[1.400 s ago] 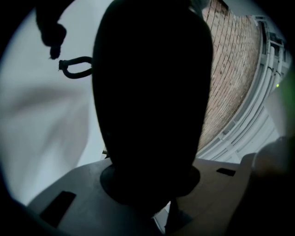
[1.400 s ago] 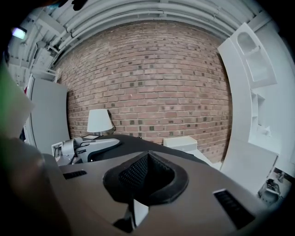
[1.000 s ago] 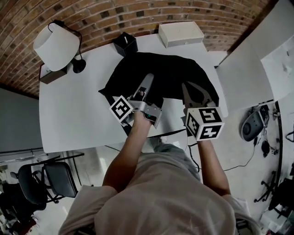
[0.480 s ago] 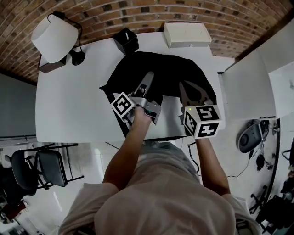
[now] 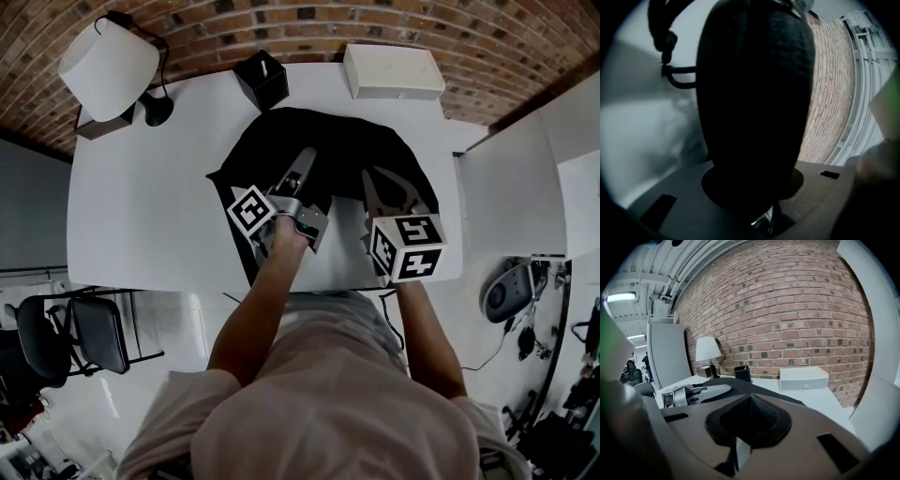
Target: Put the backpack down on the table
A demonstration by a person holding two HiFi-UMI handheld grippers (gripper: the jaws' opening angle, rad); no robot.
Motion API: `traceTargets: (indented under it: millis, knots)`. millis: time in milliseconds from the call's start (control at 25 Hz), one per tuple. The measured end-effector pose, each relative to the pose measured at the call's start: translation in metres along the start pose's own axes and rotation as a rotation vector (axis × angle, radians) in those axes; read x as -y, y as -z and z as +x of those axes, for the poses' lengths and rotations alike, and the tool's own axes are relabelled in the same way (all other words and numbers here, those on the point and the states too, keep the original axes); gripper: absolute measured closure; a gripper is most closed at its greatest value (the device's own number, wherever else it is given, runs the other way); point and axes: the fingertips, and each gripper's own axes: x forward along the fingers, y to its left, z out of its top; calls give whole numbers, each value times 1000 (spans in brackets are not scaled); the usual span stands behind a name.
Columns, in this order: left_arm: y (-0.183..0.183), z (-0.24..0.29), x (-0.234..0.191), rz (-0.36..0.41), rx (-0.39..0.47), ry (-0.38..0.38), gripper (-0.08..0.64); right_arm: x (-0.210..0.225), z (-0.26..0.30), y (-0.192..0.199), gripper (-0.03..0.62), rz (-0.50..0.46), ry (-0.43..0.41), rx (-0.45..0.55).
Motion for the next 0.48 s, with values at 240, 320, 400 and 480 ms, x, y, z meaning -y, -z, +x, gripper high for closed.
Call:
traceTargets:
  millis: [240, 320, 400, 480]
  knots:
    - [-5, 0, -11, -8, 11, 1, 453, 0, 8, 9, 591, 0, -15, -13]
    - [-6, -1, -14, -9, 14, -2, 454, 0, 10, 10, 591, -2, -20, -16]
    - [-8, -3, -16, -7, 18, -4, 453, 0, 12, 11, 591, -4, -26, -20]
    - [-9, -4, -19, -4, 23, -3, 453, -2, 14, 13, 591, -7, -34, -25]
